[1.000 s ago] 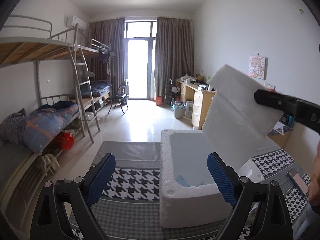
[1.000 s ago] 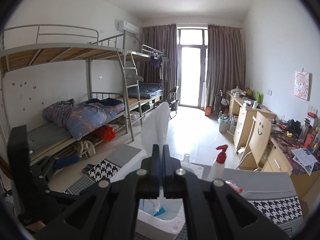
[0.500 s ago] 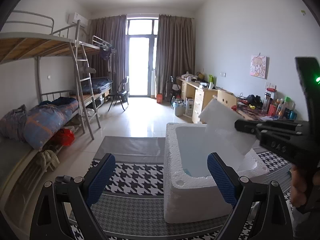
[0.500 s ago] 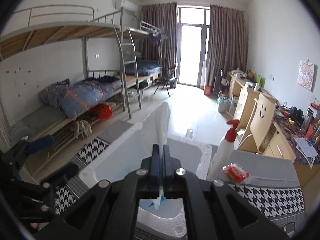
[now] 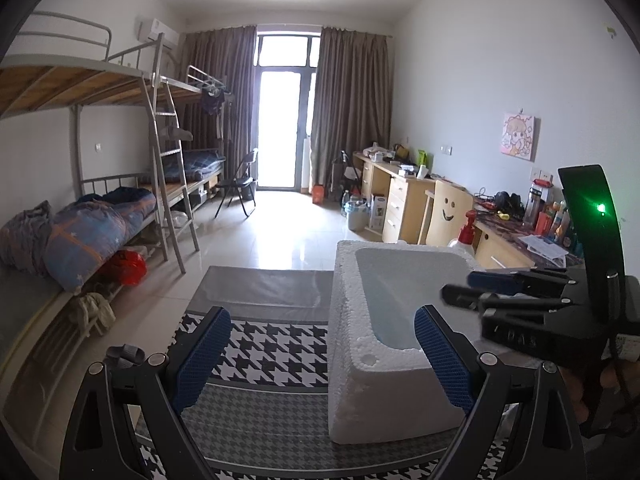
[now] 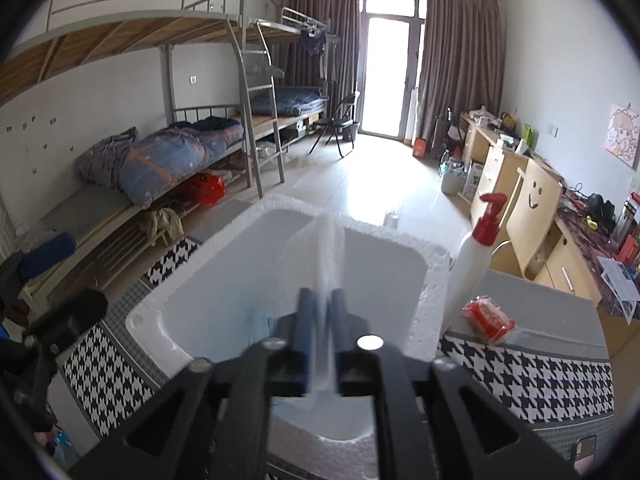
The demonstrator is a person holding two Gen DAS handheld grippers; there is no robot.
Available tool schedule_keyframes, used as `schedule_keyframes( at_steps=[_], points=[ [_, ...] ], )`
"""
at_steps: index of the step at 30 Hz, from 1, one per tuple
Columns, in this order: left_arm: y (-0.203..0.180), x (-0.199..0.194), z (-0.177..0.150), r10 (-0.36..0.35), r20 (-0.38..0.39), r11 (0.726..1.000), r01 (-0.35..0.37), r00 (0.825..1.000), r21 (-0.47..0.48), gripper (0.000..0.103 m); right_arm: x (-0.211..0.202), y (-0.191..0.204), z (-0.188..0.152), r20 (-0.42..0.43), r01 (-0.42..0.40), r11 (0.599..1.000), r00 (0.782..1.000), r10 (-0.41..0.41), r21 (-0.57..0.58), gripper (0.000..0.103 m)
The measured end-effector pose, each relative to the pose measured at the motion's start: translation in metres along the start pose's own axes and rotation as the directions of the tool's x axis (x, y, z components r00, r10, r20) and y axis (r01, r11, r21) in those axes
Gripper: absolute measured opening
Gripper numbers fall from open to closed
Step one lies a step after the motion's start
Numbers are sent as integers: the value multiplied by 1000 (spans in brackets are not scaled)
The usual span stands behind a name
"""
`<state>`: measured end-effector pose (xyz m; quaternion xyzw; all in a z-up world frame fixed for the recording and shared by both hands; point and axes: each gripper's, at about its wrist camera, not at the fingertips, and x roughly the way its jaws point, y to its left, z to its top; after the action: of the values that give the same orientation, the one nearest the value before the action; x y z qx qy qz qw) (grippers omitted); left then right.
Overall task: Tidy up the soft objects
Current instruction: 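Move both open tools back toward the remaining items on the table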
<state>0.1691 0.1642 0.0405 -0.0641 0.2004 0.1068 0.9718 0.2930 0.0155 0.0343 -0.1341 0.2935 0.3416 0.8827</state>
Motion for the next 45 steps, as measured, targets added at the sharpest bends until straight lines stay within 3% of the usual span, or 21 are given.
schedule_keyframes(
  at_steps=[2,3,11,18,45],
  points=[
    [0,-1,0,0,2,1000,0,1000,1,94,-3,0,-2,15,0,1000,1000,0,1,66],
    [-1,-1,0,-1,1,1000,1,1000,1,94,-5,1,-2,24,7,1000,1000,-7,-3,70],
    [-4,-3,1,0,6,1000,0,1000,11,94,-19,1,-2,58,0,1000,998,0,-2,71],
    [-10,-12,3,9,31,1000,-9,999,8,97,-35,-5,-4,120,-6,1000,993,4,14,91],
    [-56,-61,0,-47,114,996,38,992,84,102,-109,-27,-38,245,26,995,968,-49,94,92]
  ],
)
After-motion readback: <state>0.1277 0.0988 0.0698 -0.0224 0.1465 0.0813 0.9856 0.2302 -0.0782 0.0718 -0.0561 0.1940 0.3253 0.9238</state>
